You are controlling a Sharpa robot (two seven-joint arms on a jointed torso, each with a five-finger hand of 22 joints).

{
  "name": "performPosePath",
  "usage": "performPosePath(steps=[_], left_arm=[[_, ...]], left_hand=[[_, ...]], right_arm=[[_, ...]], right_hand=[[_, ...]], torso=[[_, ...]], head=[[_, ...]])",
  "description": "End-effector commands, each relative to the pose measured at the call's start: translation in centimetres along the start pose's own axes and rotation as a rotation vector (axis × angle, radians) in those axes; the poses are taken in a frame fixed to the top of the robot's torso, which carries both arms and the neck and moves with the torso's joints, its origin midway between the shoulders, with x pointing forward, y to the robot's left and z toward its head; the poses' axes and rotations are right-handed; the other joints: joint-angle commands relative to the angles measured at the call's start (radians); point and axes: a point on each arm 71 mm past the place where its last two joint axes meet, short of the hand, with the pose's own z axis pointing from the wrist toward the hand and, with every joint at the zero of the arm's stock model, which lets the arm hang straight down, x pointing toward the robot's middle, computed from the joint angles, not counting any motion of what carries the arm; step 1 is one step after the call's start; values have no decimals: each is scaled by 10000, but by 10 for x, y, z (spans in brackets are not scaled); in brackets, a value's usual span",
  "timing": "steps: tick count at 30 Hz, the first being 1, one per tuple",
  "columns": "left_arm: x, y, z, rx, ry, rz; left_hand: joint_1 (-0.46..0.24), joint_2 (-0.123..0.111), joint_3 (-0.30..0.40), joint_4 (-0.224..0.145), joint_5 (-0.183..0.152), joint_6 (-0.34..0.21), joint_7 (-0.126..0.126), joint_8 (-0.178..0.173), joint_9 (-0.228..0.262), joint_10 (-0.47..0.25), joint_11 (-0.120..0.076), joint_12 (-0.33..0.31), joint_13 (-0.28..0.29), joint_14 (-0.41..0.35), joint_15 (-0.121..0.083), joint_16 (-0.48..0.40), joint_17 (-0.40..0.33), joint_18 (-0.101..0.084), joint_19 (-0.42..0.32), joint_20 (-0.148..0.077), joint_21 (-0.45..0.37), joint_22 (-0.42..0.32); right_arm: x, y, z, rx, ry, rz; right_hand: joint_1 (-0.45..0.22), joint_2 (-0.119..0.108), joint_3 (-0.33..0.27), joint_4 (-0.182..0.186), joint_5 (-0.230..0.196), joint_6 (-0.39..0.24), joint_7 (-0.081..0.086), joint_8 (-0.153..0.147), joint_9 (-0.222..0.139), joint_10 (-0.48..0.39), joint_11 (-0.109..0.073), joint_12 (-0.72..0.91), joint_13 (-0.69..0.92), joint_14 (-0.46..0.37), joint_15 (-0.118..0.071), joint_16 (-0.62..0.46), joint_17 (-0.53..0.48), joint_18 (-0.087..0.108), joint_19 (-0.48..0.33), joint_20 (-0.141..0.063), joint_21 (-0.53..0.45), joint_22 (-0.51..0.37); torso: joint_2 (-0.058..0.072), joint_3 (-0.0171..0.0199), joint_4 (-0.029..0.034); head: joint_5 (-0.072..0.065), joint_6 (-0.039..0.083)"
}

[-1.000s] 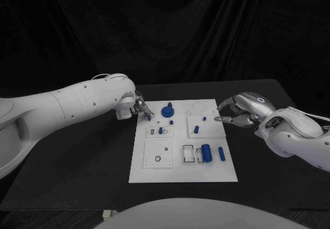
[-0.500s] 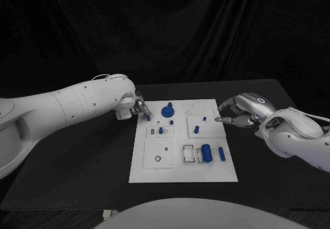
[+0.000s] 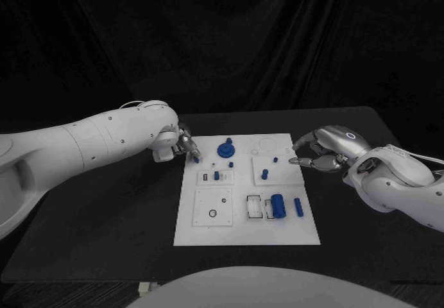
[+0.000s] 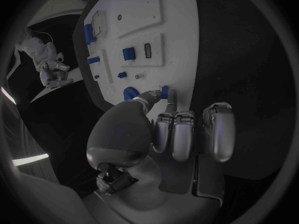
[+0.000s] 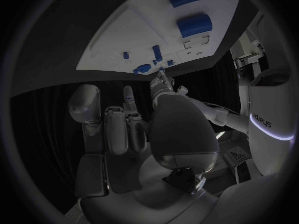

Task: Assemble the parts on the task board

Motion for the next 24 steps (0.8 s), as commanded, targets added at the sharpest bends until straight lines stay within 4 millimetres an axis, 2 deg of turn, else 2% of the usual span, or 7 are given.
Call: performPosePath(steps=[1,4,9,12,17,24], left_arm=[[1,-2,-1,366,-163,-148],[1,0,-2,405,-245,-218],[5,6,-7,369,-275,-282],[7,9,-15,372,-295,-290],[9,9,-24,429,-313,-270],[19,5,-33,642,-205,-162]], left_hand=[[-63,-118,824,-683,103,182,-85,67,53,1026,-76,35,2625,1056,-90,27,2635,-51,37,-40,18,2082],[-216,-249,1167,-781,273,249,-87,118,107,1026,-78,35,2625,1056,-109,27,2635,-54,54,-52,23,2092],[-299,-297,1289,-798,283,280,-94,145,134,1026,-83,35,2625,1056,-114,27,2635,-54,59,-57,21,2094],[-361,-332,1359,-800,280,308,-102,164,150,1026,-90,35,2625,1056,-120,27,2635,-55,65,-61,23,2096],[-505,-402,1486,-790,236,374,-133,194,168,1026,-117,35,2625,1056,-140,27,2635,-56,77,-76,25,2099],[-550,-408,1548,-784,229,385,-144,187,162,1026,-129,35,2625,1056,-151,27,2635,-61,96,-85,45,2107]], right_arm=[[1,-2,-1,167,79,-14],[1,-2,-1,187,88,-18],[1,-3,-2,225,95,-21],[1,-3,-2,243,87,-18],[0,-3,-4,204,-12,65],[-1,-3,-7,184,-97,119]], right_hand=[[10,96,7,-25,48,62,16,-36,-15,1076,68,26,2628,722,76,-56,1076,50,2,50,-30,1207],[10,96,7,-25,48,62,16,-36,-15,1076,68,26,2628,722,76,-56,1076,50,2,50,-30,1207],[24,115,16,-32,48,68,16,-37,-16,1076,68,26,2628,720,76,-62,1069,51,0,50,-39,1205],[24,115,16,-32,48,68,16,-37,-16,1076,68,26,2628,720,76,-62,1069,51,0,50,-39,1205],[31,121,18,-35,45,72,16,-38,-16,1076,68,26,2628,718,76,-69,1061,52,0,51,-40,1204],[37,120,17,-39,45,77,16,-37,-16,1076,67,26,2628,720,76,-62,1069,50,4,51,-28,1207]], torso=[[2,1,3],[3,0,-1],[-6,3,1],[-15,2,-2],[-12,0,-9],[-29,19,2]], head=[[2,0],[-14,0],[-35,0],[-1,0],[78,0],[67,0]])
